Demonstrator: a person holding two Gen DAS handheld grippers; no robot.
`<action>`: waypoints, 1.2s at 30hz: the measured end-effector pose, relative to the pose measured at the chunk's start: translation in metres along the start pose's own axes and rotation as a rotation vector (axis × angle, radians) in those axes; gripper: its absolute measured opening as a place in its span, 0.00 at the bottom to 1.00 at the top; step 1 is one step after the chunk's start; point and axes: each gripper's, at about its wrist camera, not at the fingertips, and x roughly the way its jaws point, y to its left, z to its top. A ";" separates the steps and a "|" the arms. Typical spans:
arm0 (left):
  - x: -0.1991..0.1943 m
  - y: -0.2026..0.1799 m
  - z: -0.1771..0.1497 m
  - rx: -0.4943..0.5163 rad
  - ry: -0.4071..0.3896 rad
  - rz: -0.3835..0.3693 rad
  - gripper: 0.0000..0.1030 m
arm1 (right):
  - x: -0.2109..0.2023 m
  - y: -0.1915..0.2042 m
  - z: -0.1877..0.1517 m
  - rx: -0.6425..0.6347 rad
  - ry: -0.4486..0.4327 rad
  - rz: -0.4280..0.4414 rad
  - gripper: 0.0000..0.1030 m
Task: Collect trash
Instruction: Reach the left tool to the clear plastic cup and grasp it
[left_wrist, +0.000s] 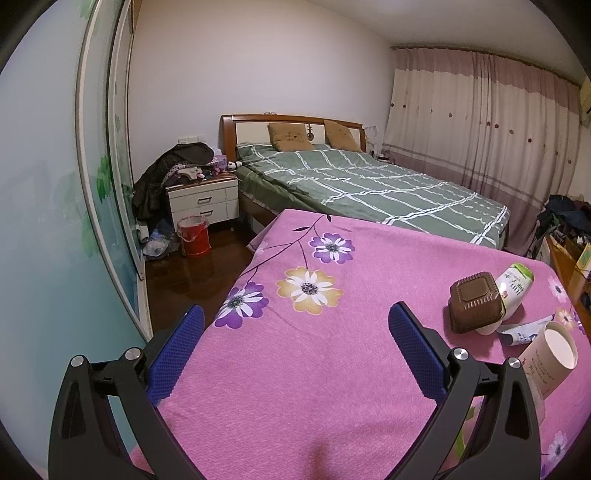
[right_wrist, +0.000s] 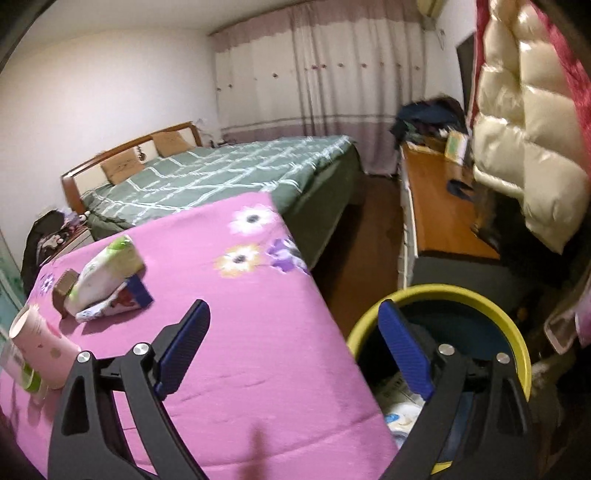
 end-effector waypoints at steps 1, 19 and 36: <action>-0.001 0.002 0.000 -0.008 0.003 -0.008 0.95 | -0.001 0.002 0.000 -0.003 -0.012 0.004 0.85; -0.100 -0.063 -0.035 0.191 0.101 -0.389 0.95 | -0.011 0.020 0.000 -0.065 -0.056 0.028 0.90; -0.036 -0.106 -0.041 0.231 0.241 -0.284 0.76 | -0.012 0.018 0.000 -0.056 -0.060 0.046 0.91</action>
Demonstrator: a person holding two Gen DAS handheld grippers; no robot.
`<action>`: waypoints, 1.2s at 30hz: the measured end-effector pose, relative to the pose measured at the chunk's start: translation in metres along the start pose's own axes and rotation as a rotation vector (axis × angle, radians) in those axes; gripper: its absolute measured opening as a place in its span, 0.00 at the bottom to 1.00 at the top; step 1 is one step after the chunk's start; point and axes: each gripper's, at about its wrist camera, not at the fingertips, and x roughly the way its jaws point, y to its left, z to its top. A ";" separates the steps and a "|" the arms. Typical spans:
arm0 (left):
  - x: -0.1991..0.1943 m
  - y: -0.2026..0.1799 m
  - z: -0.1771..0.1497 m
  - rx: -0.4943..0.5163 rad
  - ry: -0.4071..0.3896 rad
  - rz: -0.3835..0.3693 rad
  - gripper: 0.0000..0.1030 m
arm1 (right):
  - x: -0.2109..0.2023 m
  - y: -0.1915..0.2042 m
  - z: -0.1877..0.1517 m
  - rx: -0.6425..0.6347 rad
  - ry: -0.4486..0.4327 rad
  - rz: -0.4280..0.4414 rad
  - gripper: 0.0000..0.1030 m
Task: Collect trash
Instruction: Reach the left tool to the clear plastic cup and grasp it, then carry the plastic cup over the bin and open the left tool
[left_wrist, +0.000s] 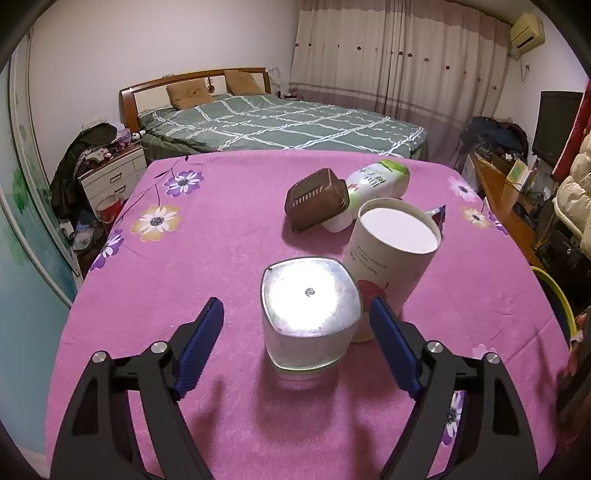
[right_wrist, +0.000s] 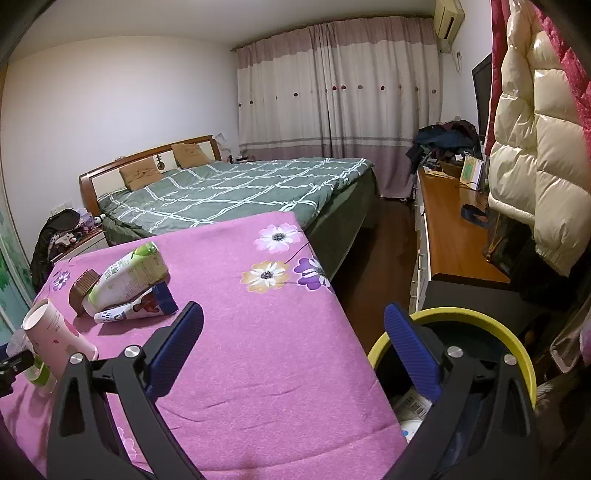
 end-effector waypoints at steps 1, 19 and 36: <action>0.002 0.000 0.000 0.000 0.001 -0.001 0.74 | 0.000 0.000 0.000 0.001 0.001 0.001 0.91; -0.041 -0.003 -0.012 0.043 -0.017 -0.048 0.49 | 0.001 -0.005 0.000 0.031 -0.004 0.005 0.93; -0.044 -0.199 0.006 0.367 -0.002 -0.410 0.49 | -0.092 -0.114 -0.015 0.128 -0.033 -0.154 0.93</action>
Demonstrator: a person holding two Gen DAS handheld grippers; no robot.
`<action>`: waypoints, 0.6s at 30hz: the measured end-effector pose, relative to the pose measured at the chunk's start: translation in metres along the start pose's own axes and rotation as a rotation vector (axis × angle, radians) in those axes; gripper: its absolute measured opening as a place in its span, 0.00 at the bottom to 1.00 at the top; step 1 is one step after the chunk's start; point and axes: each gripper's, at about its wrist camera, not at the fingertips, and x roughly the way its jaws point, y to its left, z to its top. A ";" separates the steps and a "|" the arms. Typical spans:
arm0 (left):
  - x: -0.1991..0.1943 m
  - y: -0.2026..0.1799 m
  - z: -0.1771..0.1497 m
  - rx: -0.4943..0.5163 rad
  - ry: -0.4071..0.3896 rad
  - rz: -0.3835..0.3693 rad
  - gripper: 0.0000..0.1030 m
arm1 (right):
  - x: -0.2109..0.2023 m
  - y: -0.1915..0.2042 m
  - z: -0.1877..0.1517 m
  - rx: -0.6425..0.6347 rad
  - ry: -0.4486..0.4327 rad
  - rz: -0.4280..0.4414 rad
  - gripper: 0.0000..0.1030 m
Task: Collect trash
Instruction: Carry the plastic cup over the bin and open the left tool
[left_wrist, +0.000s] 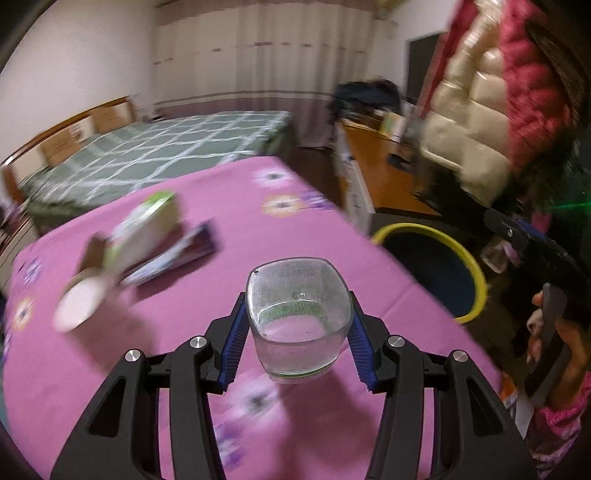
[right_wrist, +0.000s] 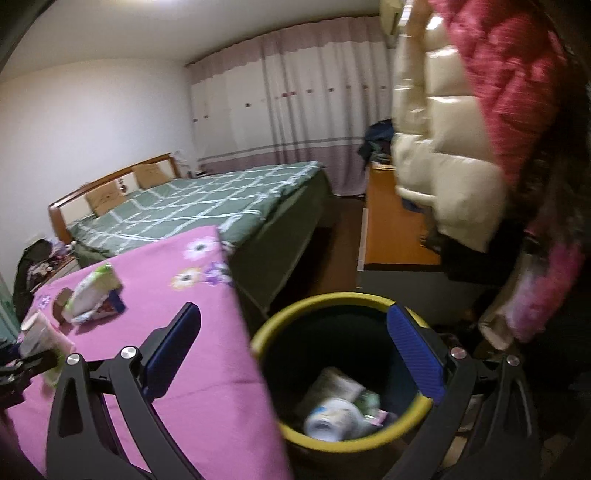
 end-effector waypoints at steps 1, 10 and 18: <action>0.009 -0.015 0.008 0.027 0.006 -0.023 0.49 | -0.005 -0.008 -0.001 0.008 -0.001 -0.012 0.93; 0.088 -0.118 0.060 0.164 0.063 -0.188 0.49 | -0.038 -0.072 -0.008 0.055 -0.021 -0.109 0.93; 0.131 -0.154 0.073 0.185 0.095 -0.216 0.73 | -0.042 -0.105 -0.015 0.102 0.000 -0.165 0.93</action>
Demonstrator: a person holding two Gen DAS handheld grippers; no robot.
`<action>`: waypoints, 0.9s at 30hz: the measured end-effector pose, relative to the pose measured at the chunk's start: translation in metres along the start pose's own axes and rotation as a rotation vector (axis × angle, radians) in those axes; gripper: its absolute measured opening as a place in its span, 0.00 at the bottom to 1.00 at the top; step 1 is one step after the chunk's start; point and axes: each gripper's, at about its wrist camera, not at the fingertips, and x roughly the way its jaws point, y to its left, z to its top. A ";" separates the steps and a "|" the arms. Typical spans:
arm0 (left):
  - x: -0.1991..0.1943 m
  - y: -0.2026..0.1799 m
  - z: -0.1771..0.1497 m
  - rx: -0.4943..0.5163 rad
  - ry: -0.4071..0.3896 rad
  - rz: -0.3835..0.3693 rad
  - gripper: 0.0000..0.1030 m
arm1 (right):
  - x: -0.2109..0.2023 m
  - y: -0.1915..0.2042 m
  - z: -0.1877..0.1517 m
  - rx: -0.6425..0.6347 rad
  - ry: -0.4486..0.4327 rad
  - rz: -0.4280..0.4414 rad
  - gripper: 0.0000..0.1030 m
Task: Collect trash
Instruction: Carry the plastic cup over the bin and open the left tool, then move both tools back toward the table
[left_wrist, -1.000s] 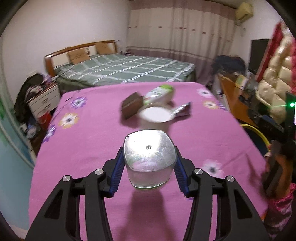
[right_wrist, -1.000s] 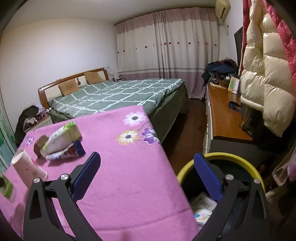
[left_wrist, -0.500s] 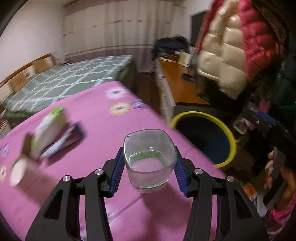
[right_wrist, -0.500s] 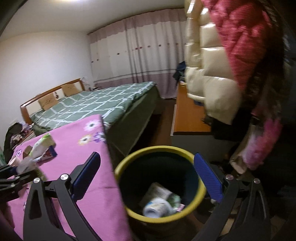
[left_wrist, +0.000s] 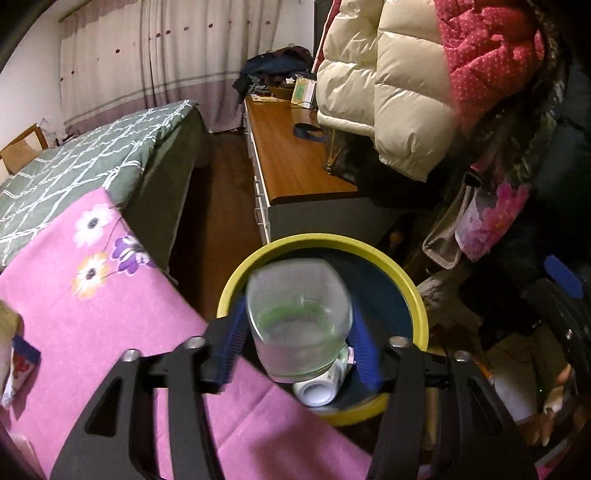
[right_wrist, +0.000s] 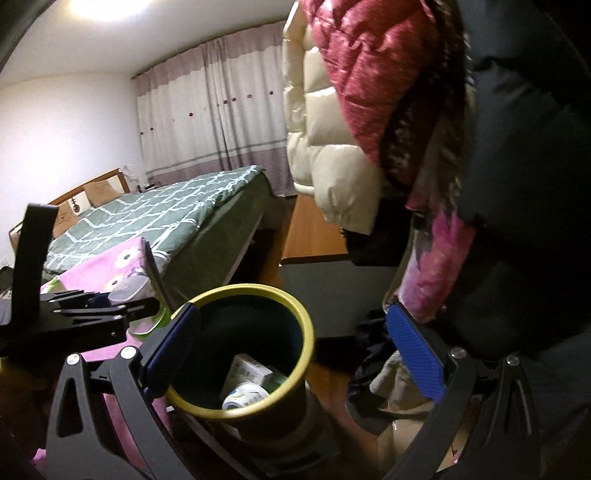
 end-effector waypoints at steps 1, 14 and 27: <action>-0.002 0.001 0.001 -0.011 -0.022 0.011 0.90 | 0.001 -0.001 0.000 0.001 0.003 0.000 0.93; -0.187 0.096 -0.051 -0.139 -0.387 0.309 0.94 | 0.018 0.066 -0.002 -0.093 0.041 0.134 0.93; -0.295 0.288 -0.197 -0.556 -0.434 0.861 0.95 | 0.032 0.227 -0.003 -0.293 0.072 0.362 0.93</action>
